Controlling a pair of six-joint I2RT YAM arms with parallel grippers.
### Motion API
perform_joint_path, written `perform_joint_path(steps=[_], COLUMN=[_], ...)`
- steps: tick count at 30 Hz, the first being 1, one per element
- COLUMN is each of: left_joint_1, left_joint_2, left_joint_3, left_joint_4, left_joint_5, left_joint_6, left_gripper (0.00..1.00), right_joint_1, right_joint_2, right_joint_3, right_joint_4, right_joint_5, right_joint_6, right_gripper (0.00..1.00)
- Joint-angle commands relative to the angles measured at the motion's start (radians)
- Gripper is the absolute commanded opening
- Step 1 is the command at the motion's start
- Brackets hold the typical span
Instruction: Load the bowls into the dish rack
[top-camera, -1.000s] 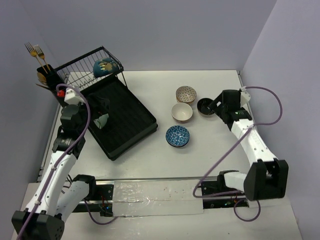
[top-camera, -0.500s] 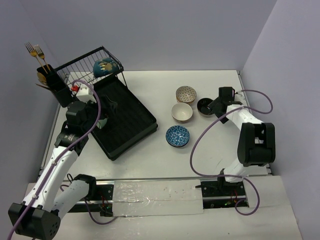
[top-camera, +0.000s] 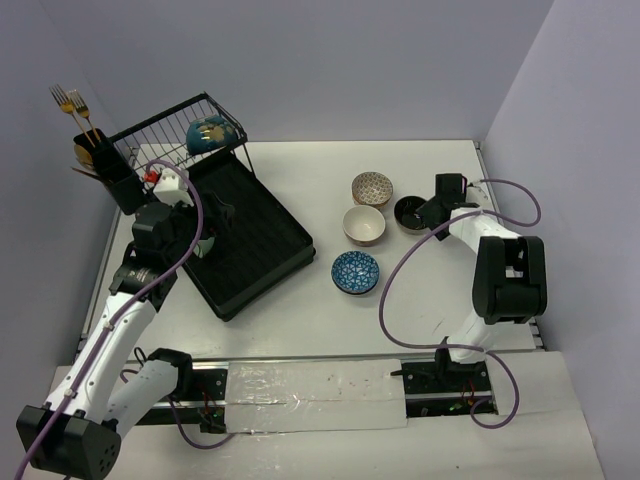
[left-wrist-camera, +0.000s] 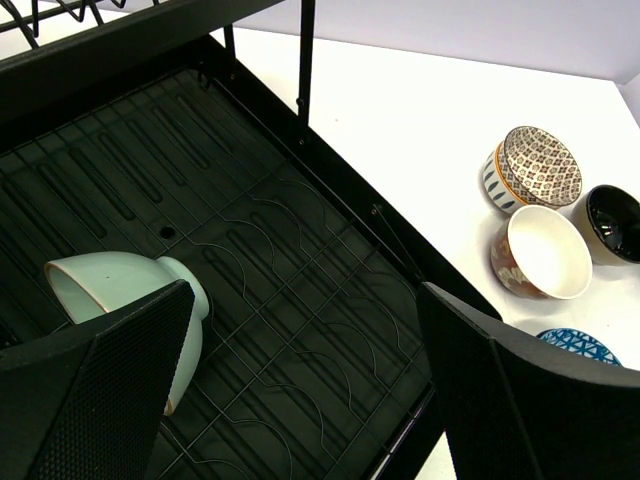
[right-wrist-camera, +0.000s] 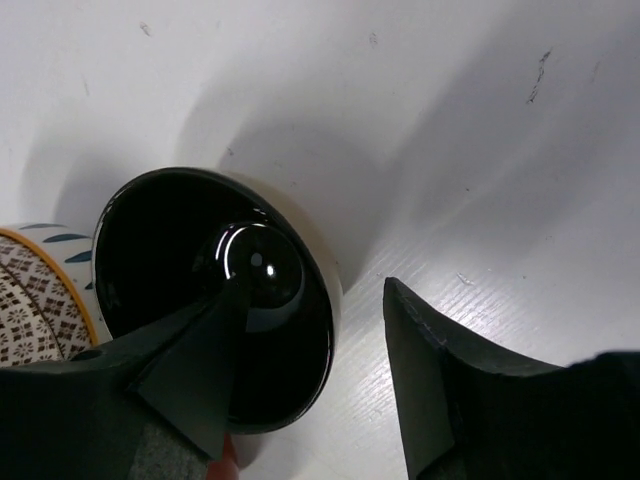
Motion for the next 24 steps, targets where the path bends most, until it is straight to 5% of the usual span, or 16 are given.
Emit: perform_joint_path(steps=[1,5,15,24], left_joint_1=[-0.004,-0.004,-0.03,-0.171], left_joint_2=[0.003,0.012,0.032,0.061], left_joint_3=[-0.001,-0.001,0.002,0.031], left_joint_4=[0.014,0.02,0.05,0.052], left_joint_5=[0.009,0.023,0.134,0.206], left_joint_6=[0.022,0.022,0.056,0.173], left_gripper=[0.99,0.99,0.99,0.99], right_joint_1=[-0.003,-0.003,0.017,0.153], right_joint_2=[0.024,0.009,-0.053,-0.244], right_joint_3=[0.015,0.001,-0.042,-0.042], right_joint_4=[0.034,0.037,0.042,-0.008], right_joint_5=[0.022,0.053,0.085,0.122], right_joint_6=[0.015,0.007,-0.021,-0.12], right_gripper=[0.61,0.49,0.01,0.0])
